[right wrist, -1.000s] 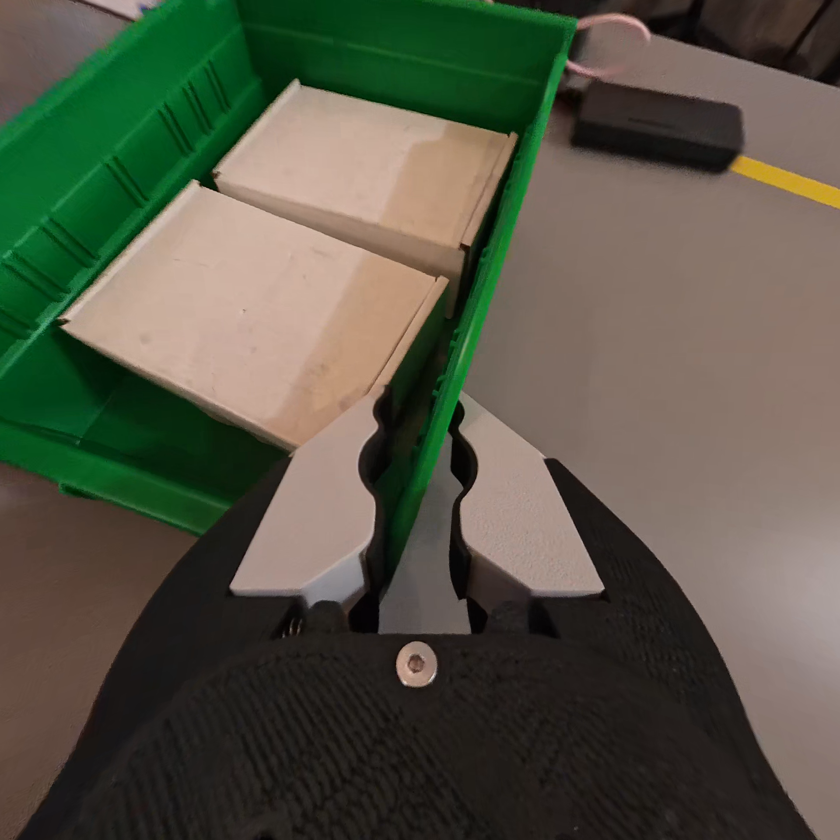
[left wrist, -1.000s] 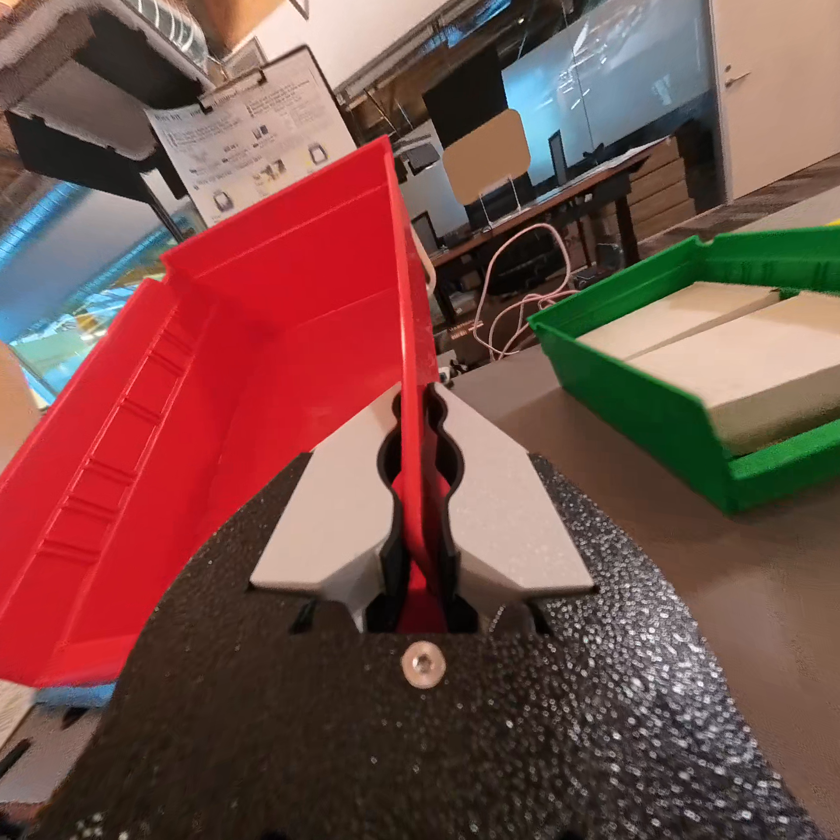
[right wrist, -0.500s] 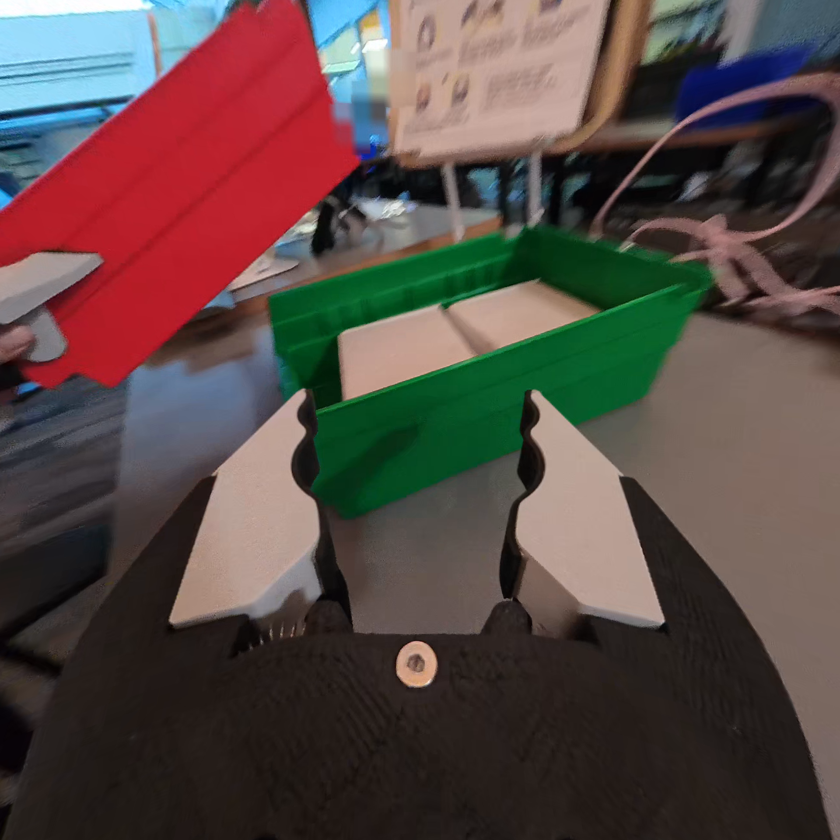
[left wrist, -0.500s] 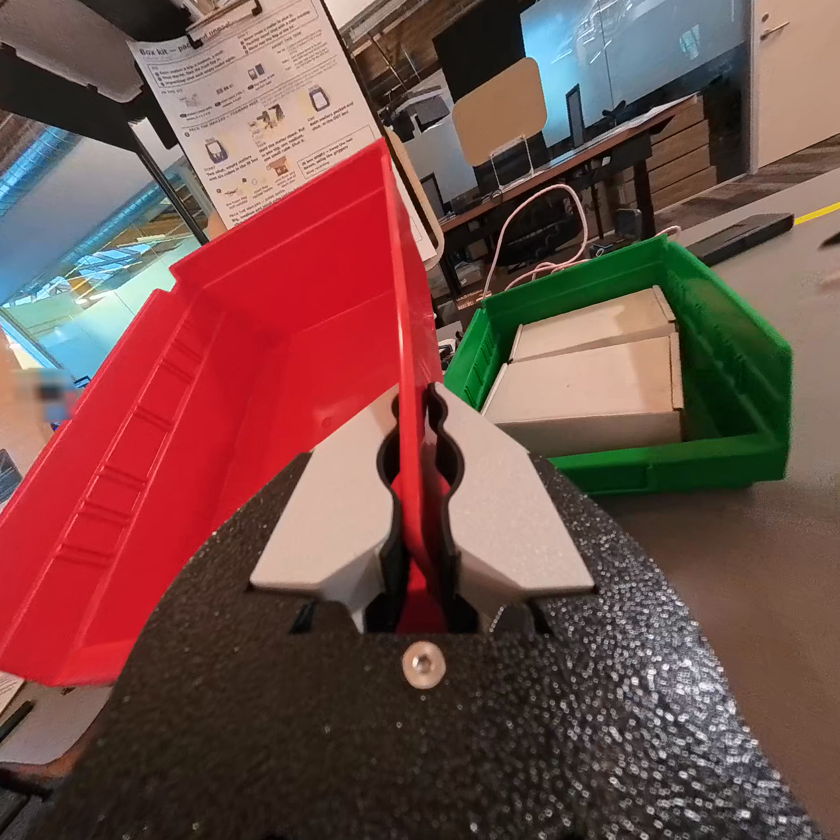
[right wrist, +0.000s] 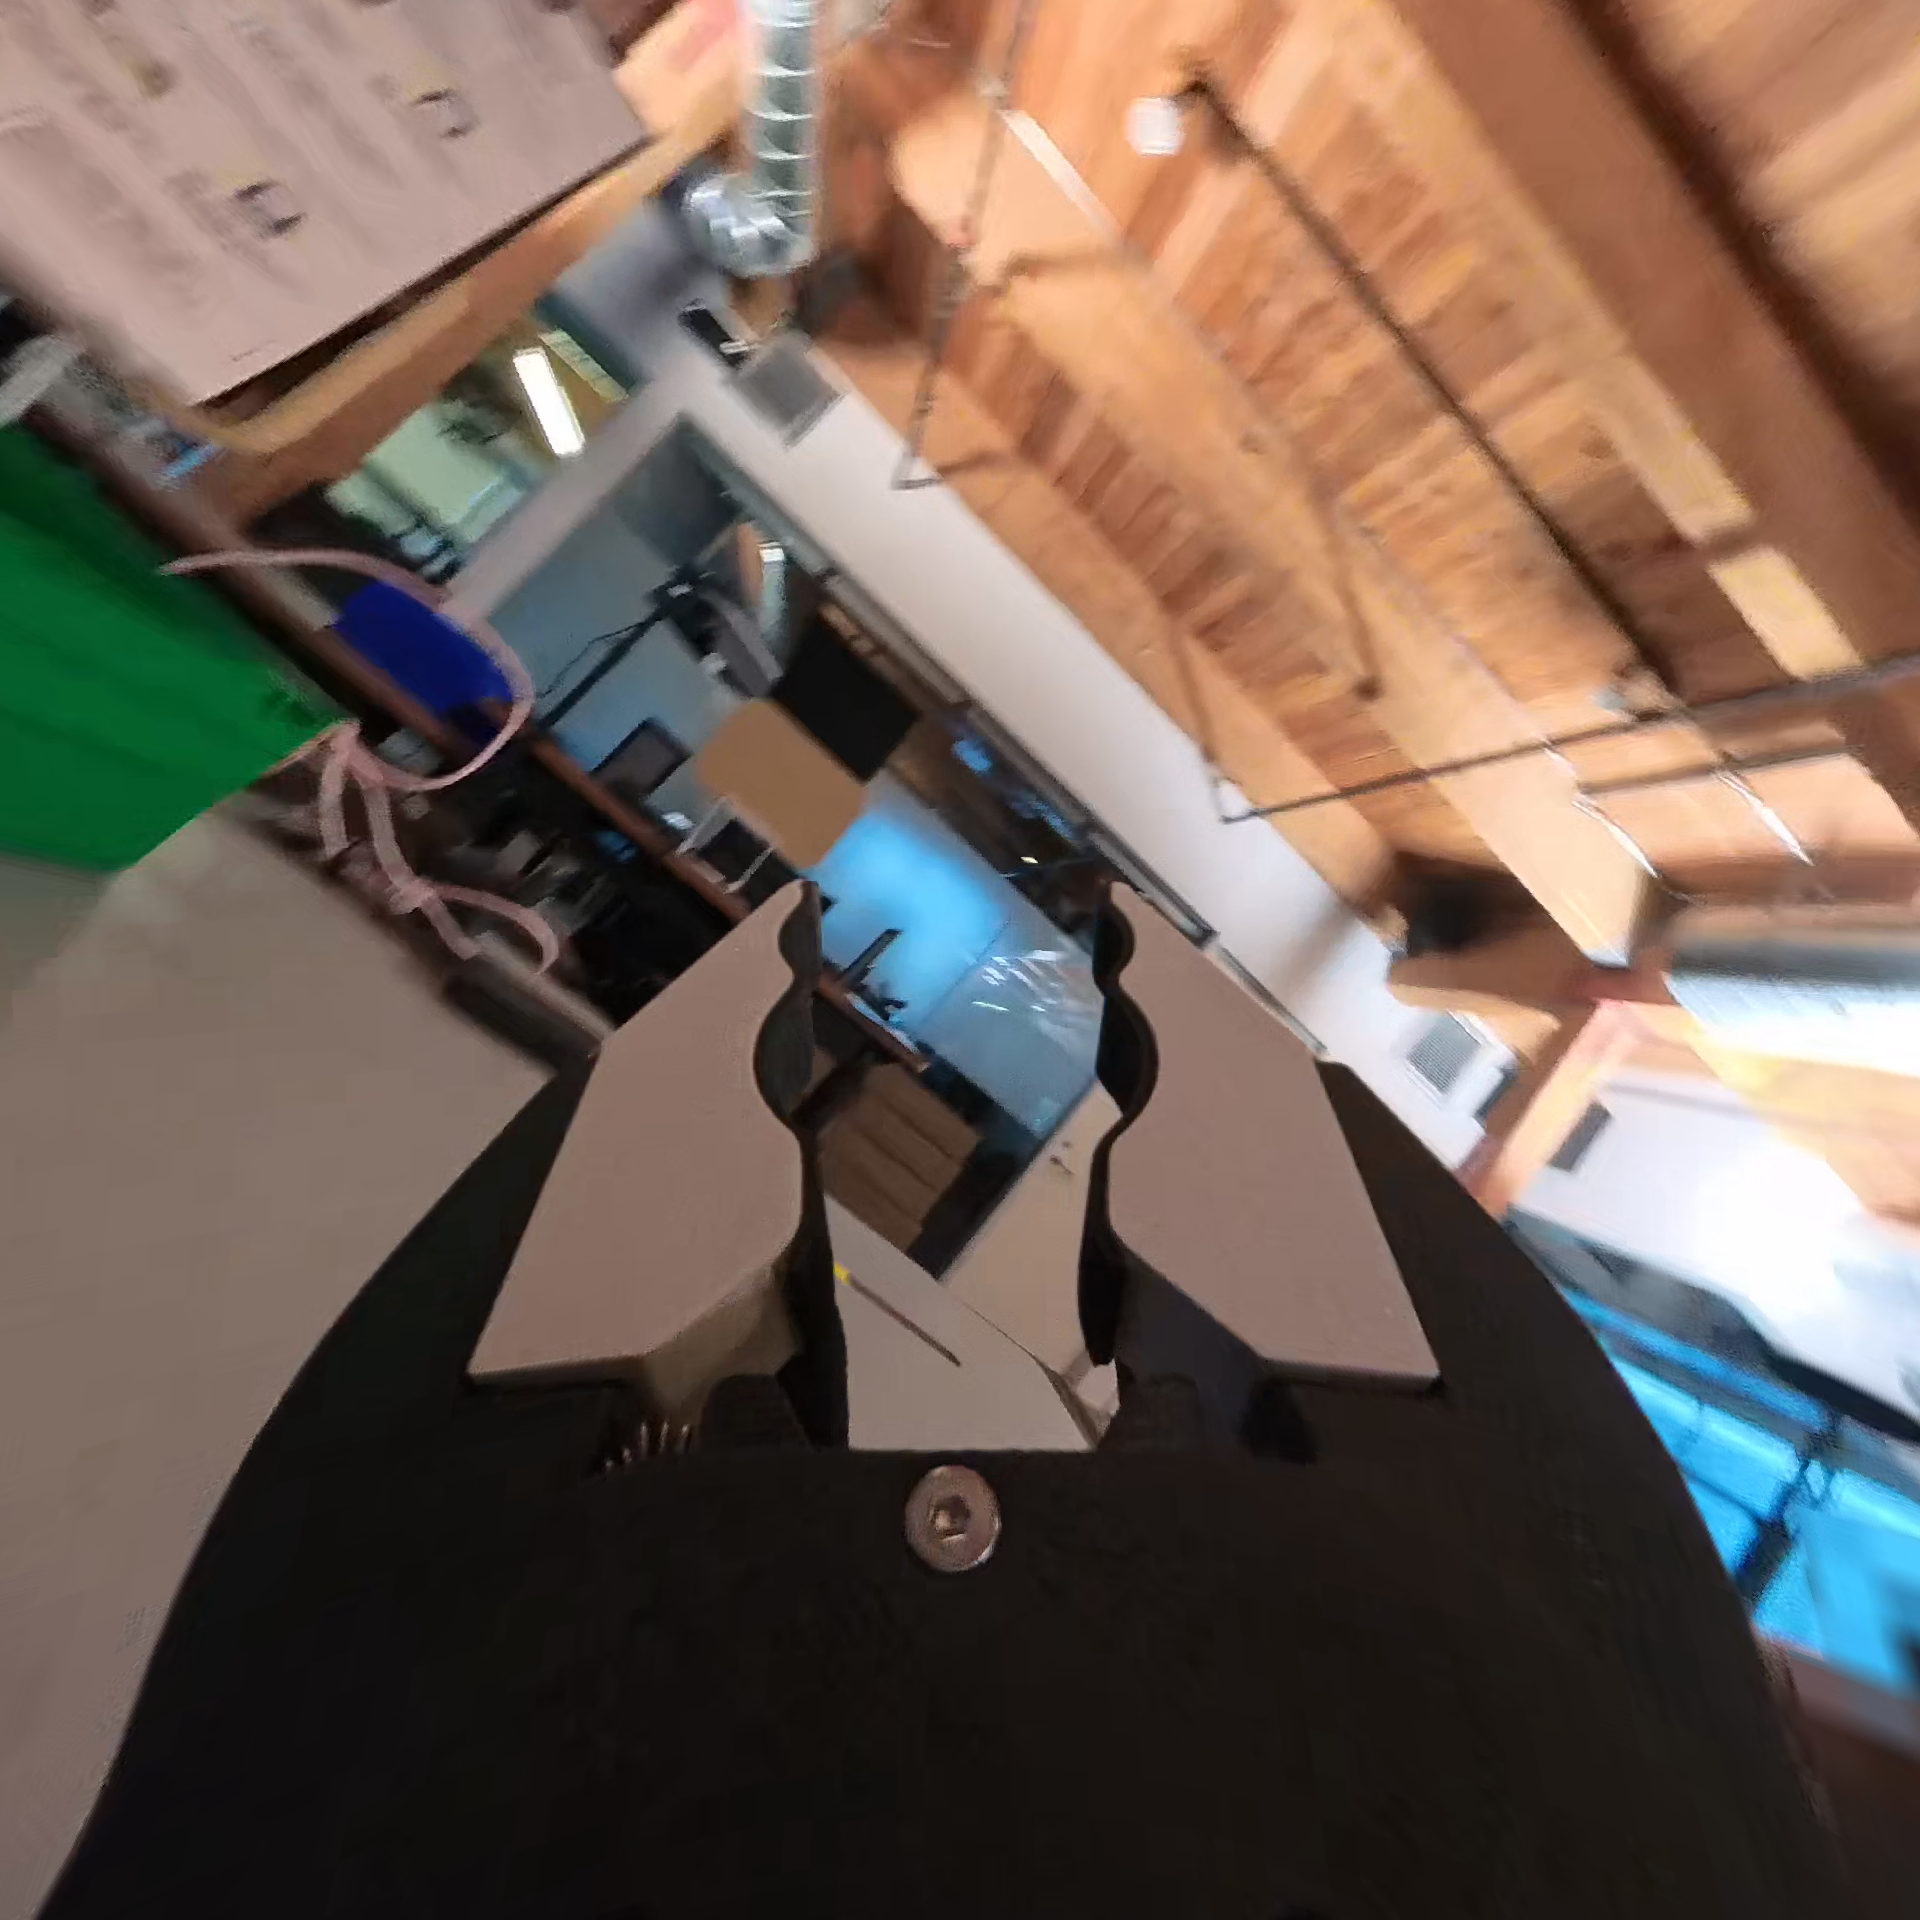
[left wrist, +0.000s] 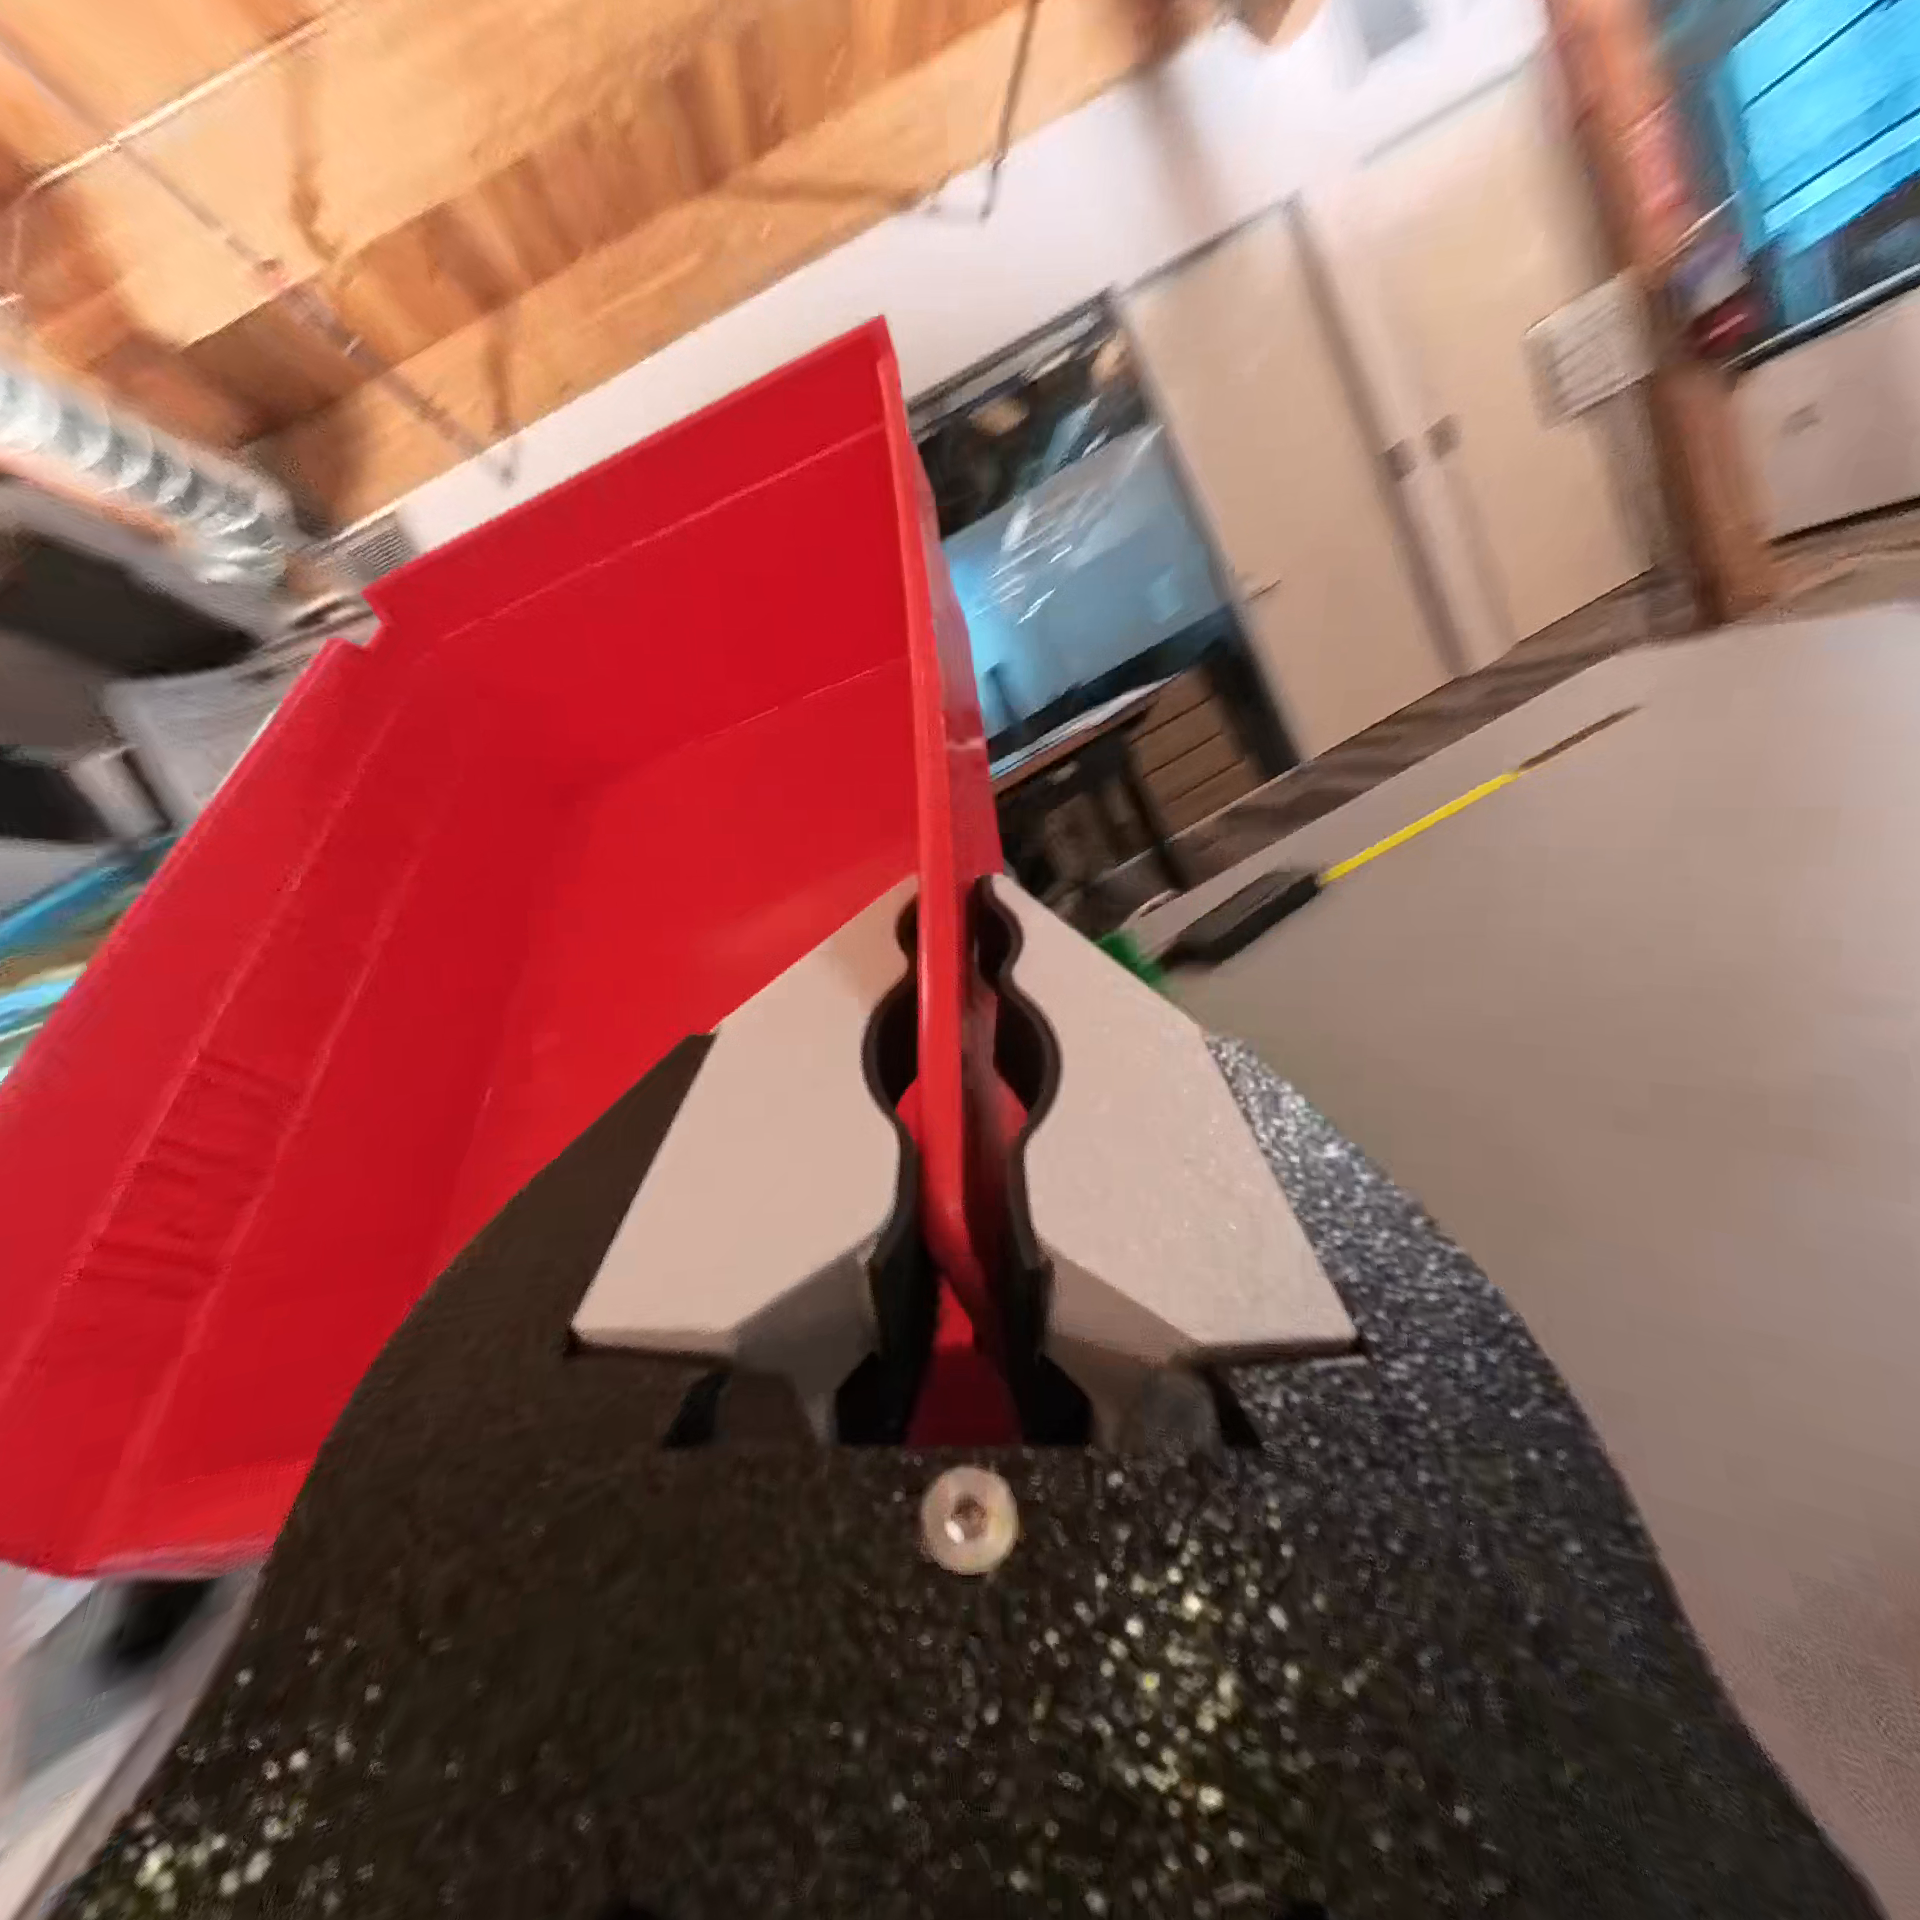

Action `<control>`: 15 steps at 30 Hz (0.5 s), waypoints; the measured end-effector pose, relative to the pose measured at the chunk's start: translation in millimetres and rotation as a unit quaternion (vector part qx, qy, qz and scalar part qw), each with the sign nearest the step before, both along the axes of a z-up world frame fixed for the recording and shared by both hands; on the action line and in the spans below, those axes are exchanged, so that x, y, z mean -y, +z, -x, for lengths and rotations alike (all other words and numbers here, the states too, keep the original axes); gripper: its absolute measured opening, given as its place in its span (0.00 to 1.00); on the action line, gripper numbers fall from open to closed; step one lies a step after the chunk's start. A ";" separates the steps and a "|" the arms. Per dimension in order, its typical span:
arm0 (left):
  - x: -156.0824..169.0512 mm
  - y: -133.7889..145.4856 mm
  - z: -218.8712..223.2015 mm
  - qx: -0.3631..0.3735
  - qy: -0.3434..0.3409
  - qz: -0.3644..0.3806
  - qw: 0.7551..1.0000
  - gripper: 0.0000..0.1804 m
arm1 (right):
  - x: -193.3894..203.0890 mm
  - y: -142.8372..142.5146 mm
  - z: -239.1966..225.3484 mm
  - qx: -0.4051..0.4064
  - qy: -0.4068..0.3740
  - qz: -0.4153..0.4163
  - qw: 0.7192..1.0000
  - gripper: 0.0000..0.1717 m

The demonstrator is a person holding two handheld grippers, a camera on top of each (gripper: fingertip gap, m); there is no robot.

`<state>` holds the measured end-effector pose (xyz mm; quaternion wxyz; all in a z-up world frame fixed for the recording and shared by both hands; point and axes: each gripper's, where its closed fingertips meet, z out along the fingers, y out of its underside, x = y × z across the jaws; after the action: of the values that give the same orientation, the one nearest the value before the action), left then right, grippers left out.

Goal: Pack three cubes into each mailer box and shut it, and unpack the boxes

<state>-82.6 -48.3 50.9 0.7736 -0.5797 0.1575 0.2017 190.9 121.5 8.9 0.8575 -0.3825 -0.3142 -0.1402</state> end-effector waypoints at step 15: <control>-68.7 -39.8 -234.1 0.033 -0.434 0.160 0.886 0.03 | 54.5 42.4 -139.8 -0.361 -0.037 -0.151 0.920 0.41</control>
<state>151.4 20.4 11.1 0.6855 -0.5755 0.3977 -0.2019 330.7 67.0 51.2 0.9545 -0.2842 0.0557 -0.0708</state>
